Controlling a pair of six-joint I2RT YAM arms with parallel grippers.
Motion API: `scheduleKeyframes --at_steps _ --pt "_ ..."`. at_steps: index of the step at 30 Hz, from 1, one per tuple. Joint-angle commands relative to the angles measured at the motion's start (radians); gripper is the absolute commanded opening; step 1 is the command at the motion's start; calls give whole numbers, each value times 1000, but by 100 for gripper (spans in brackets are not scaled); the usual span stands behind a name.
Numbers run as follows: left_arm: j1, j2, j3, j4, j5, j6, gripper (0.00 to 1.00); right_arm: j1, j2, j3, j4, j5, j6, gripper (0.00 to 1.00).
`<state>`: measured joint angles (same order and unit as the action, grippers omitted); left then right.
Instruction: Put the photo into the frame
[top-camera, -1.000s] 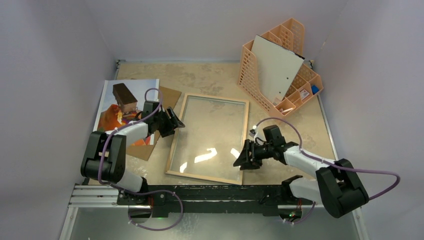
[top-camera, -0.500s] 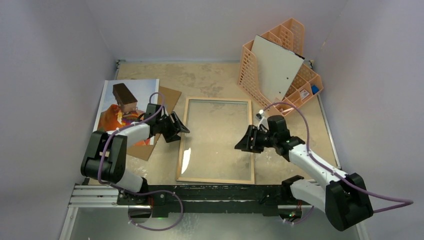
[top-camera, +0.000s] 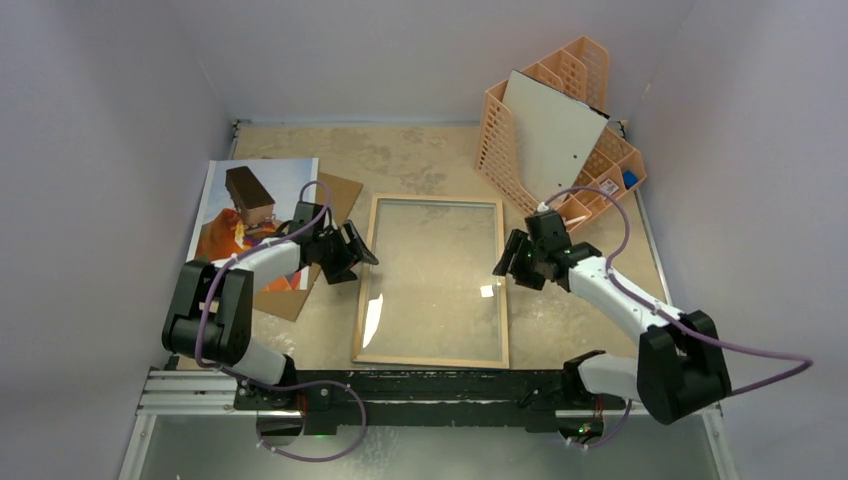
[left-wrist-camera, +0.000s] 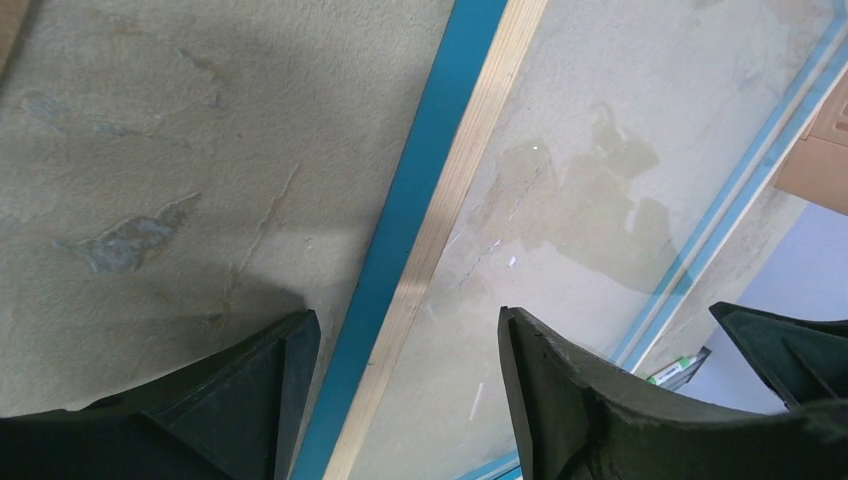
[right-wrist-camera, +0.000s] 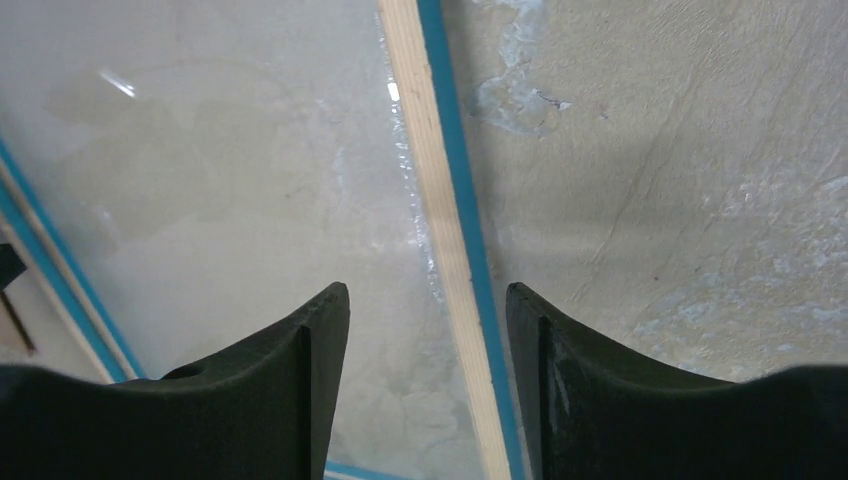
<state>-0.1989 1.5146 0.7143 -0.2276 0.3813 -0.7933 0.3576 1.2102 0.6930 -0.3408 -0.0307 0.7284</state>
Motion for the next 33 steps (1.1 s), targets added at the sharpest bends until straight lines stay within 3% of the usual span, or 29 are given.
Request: scheduleKeyframes --at_steps 1,12,22,26,33 --pt "-2 20 32 -55 -74 62 70 -3 74 46 -7 37 -17 59" --pt "-2 59 19 3 -10 67 68 10 230 57 40 1 -130 37" --pt "-2 91 19 71 67 57 65 11 221 39 212 -319 -164 37" --pt "-2 98 18 68 67 60 65 -3 186 30 290 -398 -157 46" --pt "-3 107 33 27 25 74 65 -26 123 21 455 -592 -121 49"
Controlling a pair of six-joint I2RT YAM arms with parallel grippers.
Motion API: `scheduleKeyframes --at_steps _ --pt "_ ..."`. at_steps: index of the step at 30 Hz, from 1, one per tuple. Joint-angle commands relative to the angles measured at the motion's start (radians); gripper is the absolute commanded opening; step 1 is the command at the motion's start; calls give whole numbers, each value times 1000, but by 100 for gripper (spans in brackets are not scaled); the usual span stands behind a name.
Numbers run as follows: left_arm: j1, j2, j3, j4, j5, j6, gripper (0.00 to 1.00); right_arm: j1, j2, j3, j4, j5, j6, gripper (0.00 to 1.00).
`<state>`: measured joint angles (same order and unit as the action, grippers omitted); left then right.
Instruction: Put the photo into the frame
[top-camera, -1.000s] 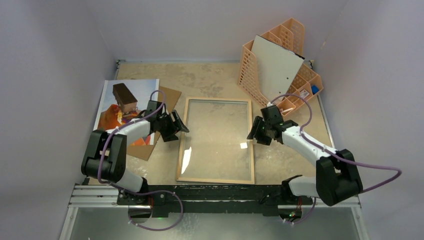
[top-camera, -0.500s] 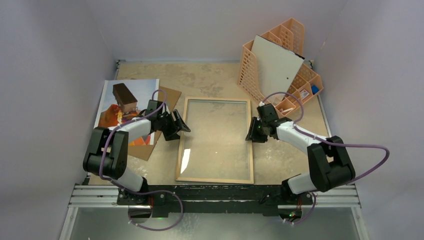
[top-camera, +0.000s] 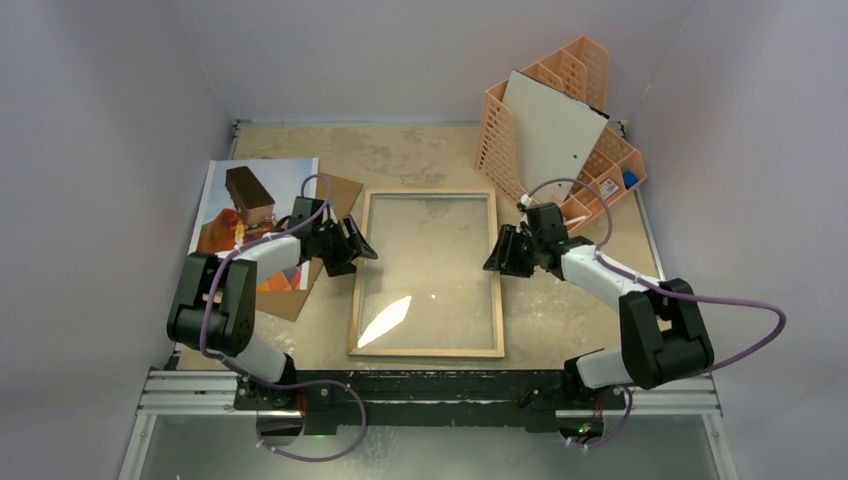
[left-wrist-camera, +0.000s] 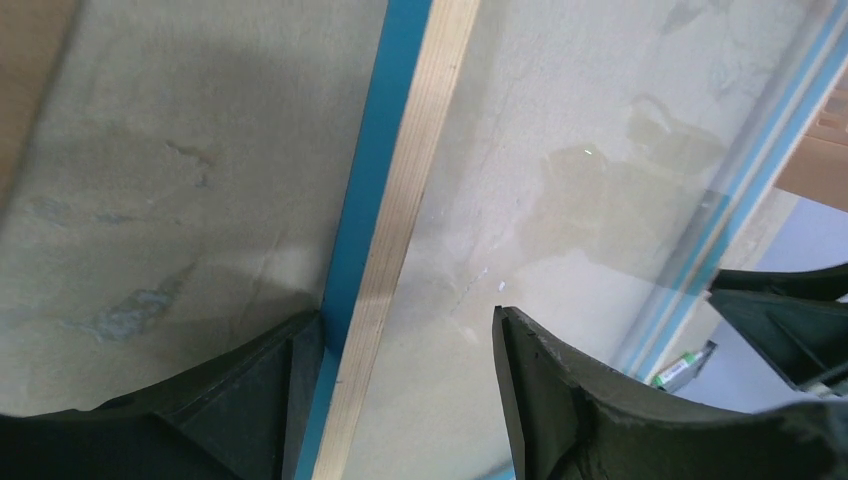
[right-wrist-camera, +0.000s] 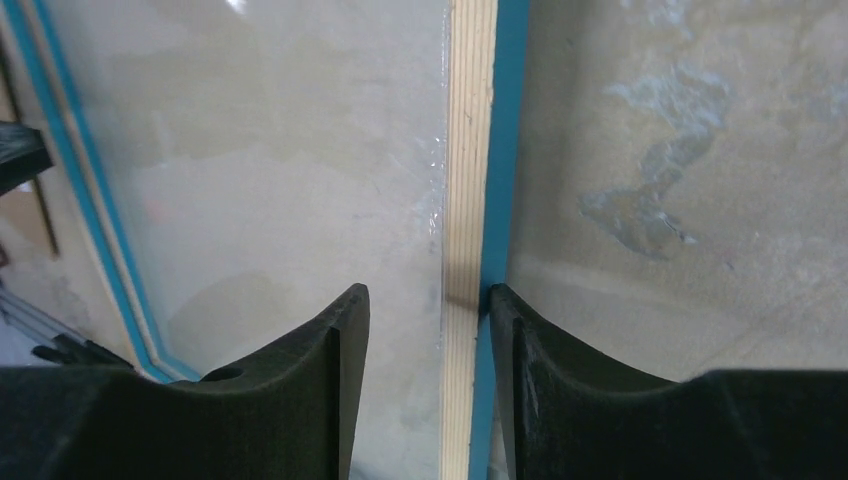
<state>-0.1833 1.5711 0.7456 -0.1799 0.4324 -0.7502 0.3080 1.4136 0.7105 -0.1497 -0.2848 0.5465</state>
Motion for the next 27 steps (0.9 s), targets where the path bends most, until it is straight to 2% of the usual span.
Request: scheduleKeyframes --at_steps 1,7,11,17,27 --pt "-19 52 6 -36 -42 34 65 22 -93 -6 295 -366 70 50" --pt "-19 64 21 -79 -87 50 65 5 -114 -47 371 -422 104 52" --pt "-19 63 22 -72 -75 54 65 -8 -115 -73 441 -465 131 52" --pt "-19 71 12 -40 -28 43 65 -9 -105 -77 493 -450 154 50" --pt "-20 57 27 -71 -79 44 65 -10 5 -74 365 -193 155 48"
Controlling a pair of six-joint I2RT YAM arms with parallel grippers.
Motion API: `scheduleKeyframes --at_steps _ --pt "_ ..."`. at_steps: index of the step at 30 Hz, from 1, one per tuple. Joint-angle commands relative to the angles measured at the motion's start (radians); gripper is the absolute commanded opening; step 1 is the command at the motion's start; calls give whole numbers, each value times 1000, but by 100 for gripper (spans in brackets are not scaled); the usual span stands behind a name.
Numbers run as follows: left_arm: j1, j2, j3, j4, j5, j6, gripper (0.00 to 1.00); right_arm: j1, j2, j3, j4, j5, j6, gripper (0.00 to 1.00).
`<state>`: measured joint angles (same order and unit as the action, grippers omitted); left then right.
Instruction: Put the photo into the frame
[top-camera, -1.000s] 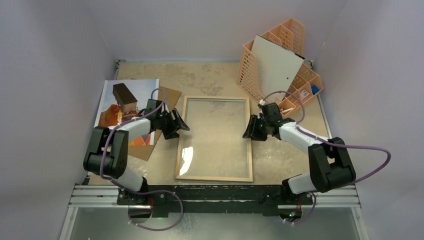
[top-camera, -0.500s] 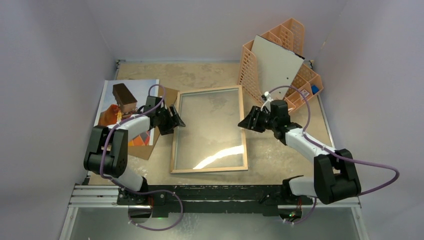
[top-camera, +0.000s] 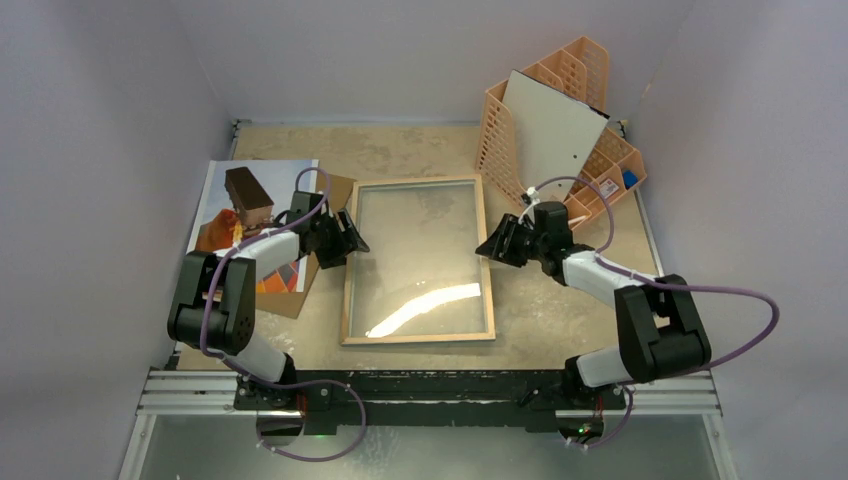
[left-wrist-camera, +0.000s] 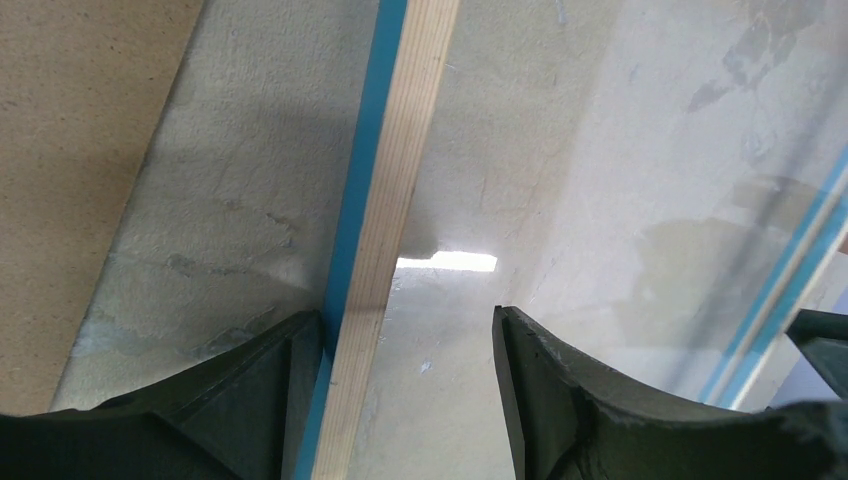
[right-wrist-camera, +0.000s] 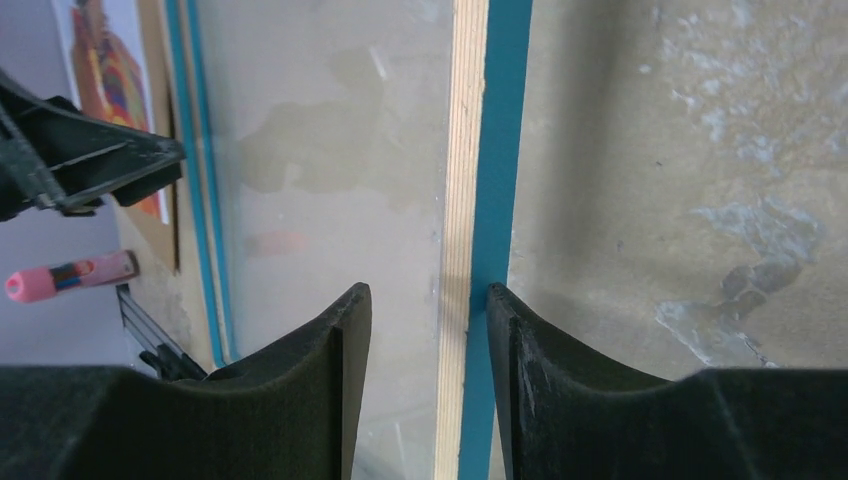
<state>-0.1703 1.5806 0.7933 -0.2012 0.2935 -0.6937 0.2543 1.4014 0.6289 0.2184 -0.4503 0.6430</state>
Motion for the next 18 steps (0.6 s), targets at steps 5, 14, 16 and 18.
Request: scheduleKeyframes --at_steps 5,14,16,18 --pt "-32 30 -17 -58 52 -2 64 44 15 16 -71 74 54 48" --pt "-32 37 45 -133 -48 63 33 44 29 49 -195 243 34 48" --pt "-32 41 58 -152 -71 79 30 43 28 56 -205 253 29 48" --pt "-32 42 77 -174 -94 95 27 43 29 62 -212 260 27 48"
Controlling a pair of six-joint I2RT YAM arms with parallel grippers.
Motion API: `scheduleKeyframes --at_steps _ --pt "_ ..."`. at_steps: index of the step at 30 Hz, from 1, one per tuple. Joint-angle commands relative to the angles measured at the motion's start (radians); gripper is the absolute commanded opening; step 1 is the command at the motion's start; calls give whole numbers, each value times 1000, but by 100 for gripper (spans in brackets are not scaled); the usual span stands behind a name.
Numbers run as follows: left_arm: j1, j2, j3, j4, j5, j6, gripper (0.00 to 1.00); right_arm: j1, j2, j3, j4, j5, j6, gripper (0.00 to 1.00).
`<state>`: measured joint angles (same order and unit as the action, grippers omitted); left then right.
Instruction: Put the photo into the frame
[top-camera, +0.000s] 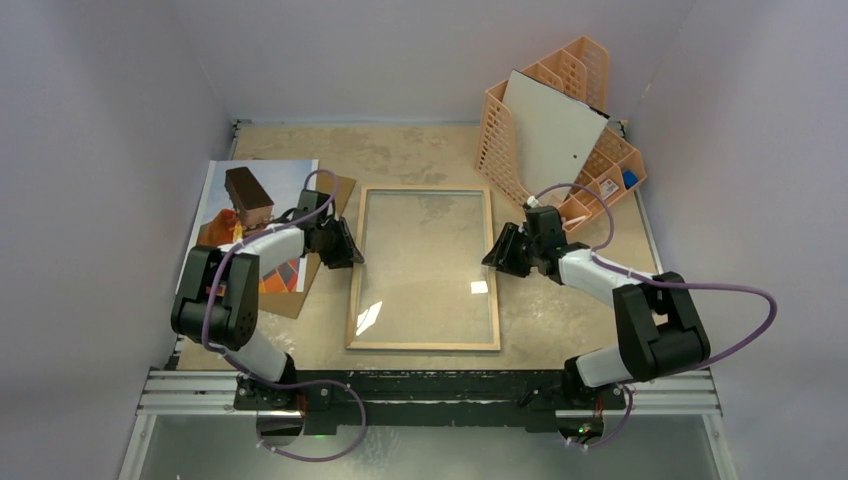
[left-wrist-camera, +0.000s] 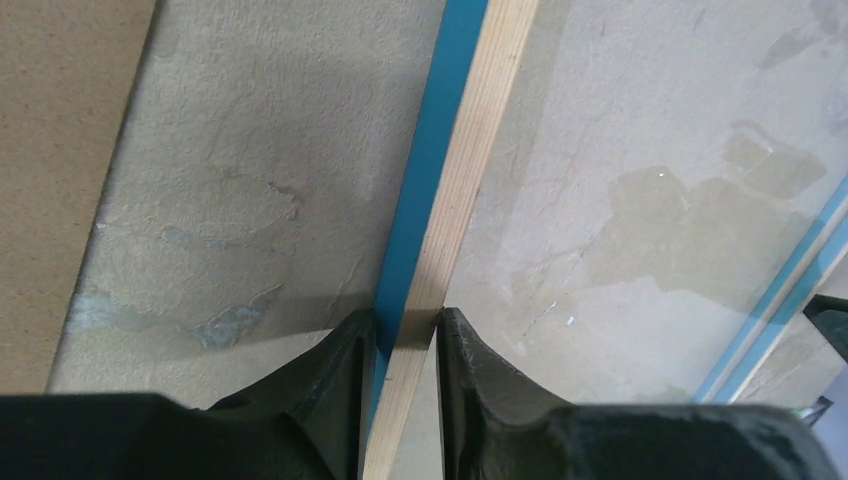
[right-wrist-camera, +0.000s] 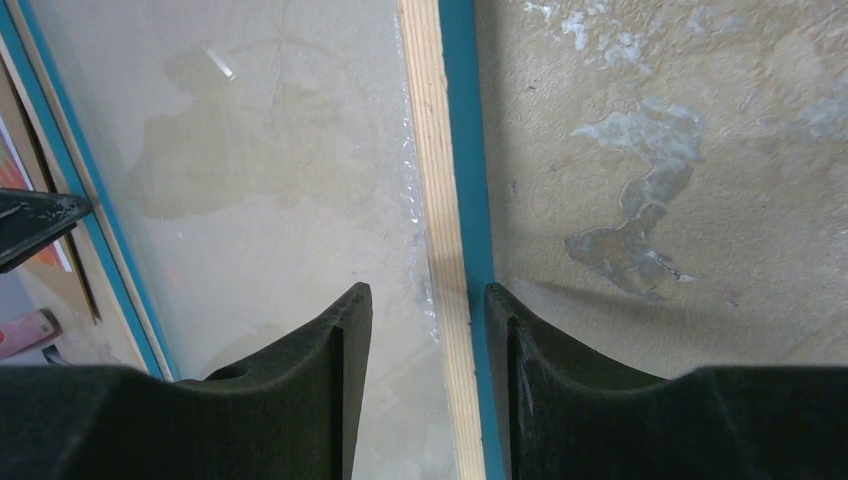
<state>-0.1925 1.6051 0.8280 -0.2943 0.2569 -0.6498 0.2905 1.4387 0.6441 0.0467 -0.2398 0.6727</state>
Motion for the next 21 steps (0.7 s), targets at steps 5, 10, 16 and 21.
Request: scheduleKeyframes --at_steps 5,10,16,21 --pt "-10 14 88 -142 -102 105 4 7 -9 82 -94 74 -11 48" --pt "-10 -4 137 -198 -117 144 0 8 -41 166 -197 148 -13 53" --pt "-10 -40 175 -238 -82 159 0 14 -33 243 -166 76 4 63" --pt "-10 -76 183 -249 -48 159 0 110 76 365 -120 37 46 64"
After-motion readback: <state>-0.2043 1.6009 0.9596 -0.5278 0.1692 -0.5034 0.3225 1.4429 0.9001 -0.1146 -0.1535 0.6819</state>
